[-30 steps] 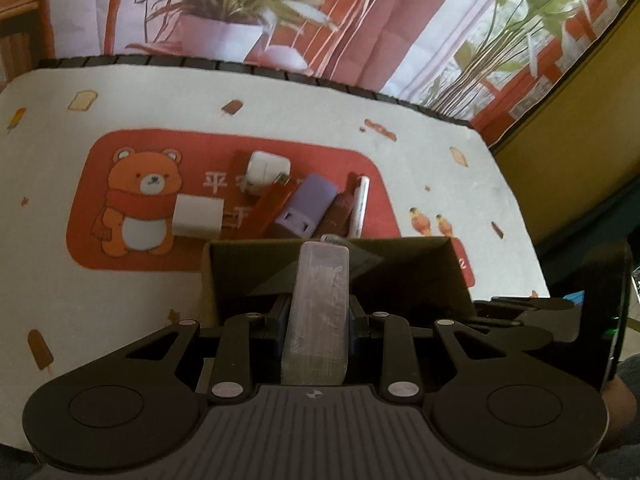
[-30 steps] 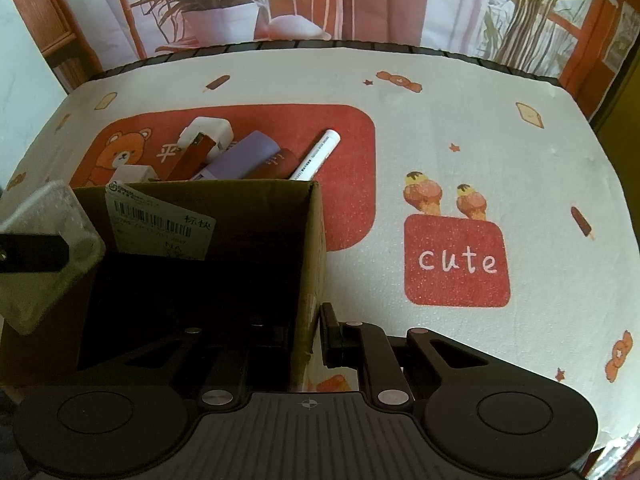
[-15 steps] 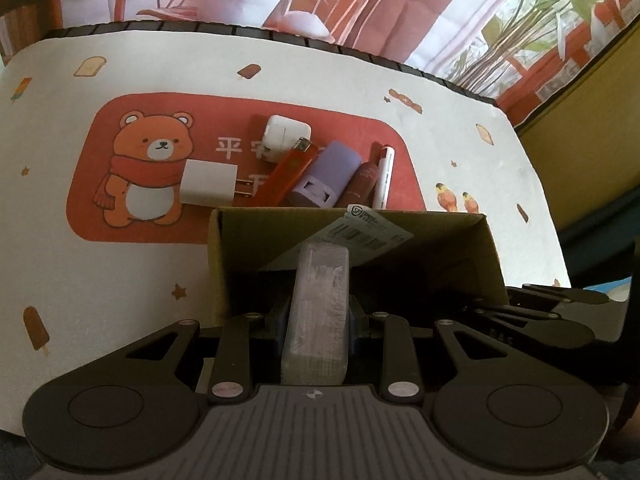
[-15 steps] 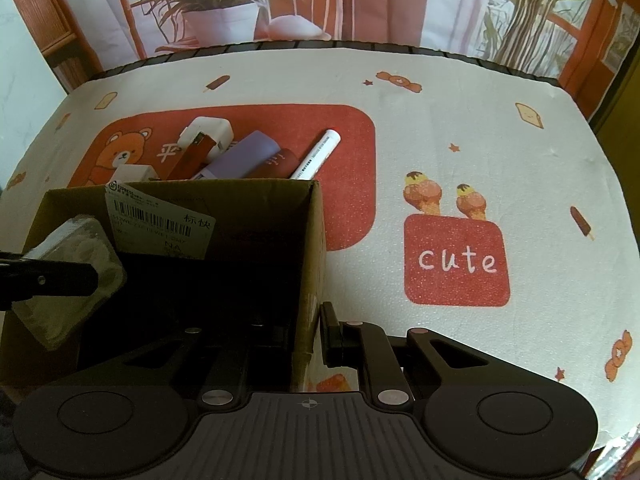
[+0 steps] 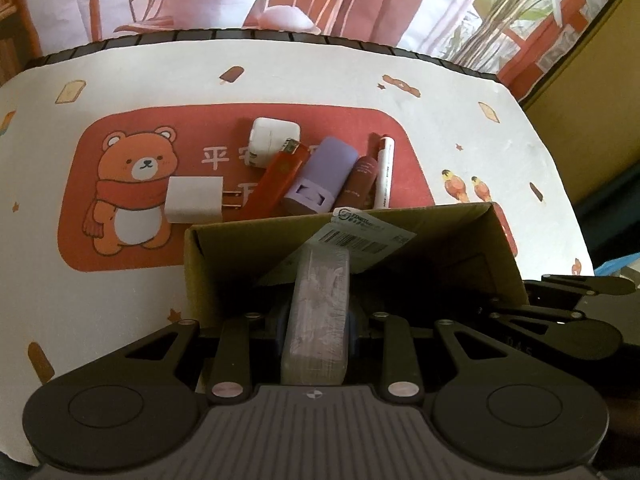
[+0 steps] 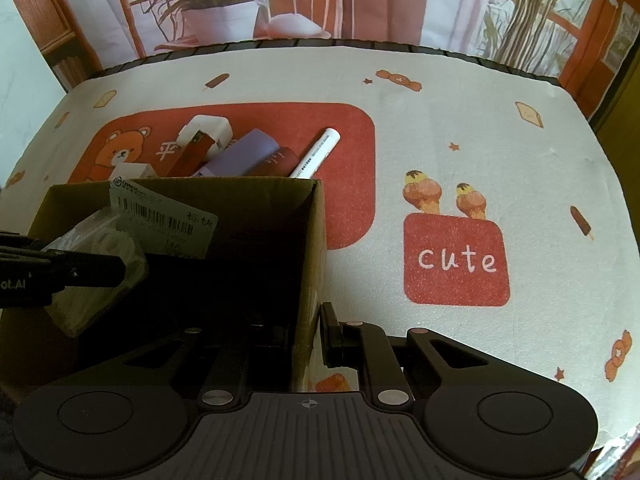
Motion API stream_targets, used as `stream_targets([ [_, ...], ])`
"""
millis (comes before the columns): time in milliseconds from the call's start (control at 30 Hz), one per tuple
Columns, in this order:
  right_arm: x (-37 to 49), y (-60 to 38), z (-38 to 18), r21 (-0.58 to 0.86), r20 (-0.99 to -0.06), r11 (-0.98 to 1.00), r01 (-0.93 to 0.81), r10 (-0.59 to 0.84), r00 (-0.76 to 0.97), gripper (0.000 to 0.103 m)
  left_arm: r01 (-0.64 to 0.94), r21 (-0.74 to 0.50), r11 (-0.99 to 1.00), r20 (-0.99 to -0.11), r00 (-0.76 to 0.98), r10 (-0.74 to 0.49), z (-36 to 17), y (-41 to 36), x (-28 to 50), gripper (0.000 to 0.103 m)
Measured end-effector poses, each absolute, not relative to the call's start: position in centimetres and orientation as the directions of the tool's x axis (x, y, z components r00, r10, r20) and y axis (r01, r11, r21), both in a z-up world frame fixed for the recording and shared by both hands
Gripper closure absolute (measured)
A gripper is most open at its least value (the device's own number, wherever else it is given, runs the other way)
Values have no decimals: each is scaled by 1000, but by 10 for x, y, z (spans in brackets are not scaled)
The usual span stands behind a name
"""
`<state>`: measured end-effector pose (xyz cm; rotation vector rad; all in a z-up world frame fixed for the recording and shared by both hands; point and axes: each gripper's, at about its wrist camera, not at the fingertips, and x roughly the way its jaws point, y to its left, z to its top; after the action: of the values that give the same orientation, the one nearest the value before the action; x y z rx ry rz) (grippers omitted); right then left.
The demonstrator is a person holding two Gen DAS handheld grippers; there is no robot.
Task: Organize rigid objects
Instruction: 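Lift the clear plastic case with the left tool and carry it over the box, then lower the case into the box and open the left tool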
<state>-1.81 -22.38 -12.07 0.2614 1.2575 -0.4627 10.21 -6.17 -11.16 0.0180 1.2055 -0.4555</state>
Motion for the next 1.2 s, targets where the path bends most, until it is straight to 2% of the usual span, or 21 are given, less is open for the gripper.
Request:
stream_targets([
  [667, -17, -224, -121, -63, -953, 882, 466, -192, 234, 90, 353, -236, 906, -887, 302, -349, -103, -56, 100, 71],
  [833, -17, -224, -121, -63, -953, 882, 467, -192, 234, 89, 348, -232, 908, -882, 319, -348, -100, -53, 99, 53],
  [967, -17, -224, -121, -64, -953, 883, 466, -192, 234, 89, 349, -235, 907, -872, 337, -355, -95, -51, 98, 33],
  [1200, -18, -224, -121, -64, -953, 882, 466, -193, 235, 89, 340, -251, 906, -837, 394, -380, -81, -42, 98, 11],
])
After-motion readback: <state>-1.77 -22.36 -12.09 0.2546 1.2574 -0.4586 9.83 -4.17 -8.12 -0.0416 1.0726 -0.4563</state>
